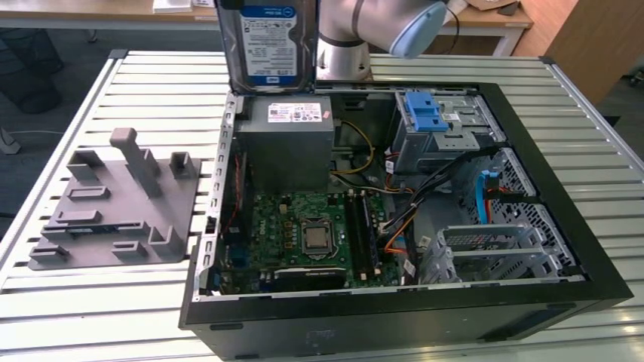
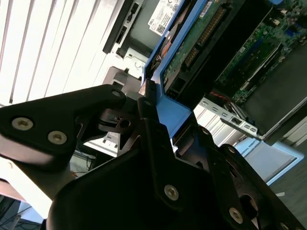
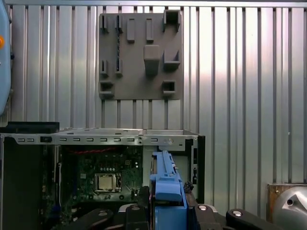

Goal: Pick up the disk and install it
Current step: 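Pick up the disk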

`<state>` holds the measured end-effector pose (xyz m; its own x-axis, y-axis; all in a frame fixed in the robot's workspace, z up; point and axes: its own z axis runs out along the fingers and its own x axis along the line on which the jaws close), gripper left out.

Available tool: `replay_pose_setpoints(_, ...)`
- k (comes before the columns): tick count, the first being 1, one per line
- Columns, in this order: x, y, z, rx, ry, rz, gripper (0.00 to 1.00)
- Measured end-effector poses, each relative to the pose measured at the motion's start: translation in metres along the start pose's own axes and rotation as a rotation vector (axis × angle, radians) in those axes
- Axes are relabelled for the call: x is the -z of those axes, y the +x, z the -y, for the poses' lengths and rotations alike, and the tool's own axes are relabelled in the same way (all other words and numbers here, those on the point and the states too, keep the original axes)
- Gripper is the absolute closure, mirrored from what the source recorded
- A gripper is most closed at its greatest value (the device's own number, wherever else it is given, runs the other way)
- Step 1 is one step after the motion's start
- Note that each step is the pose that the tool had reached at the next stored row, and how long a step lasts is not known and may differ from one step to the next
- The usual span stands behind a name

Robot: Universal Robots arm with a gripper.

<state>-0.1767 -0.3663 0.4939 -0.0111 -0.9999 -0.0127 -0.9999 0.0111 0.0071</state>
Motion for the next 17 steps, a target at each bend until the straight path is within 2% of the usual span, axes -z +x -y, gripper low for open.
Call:
replay_pose_setpoints(5, -0.0007, -0.0003, 0.0229, 0.0, 0.0, 0.0, 0.64)
replay_pose_setpoints(7, -0.001, 0.0004, 0.0286, 0.0, 0.0001, 0.0, 0.64)
replay_pose_setpoints(11, -0.002, 0.0092, 0.0303, 0.0, 0.0, -0.0001, 0.64)
replay_pose_setpoints(17, -0.0053, 0.0322, 0.0307, 0.0, 0.0, 0.0, 0.64)
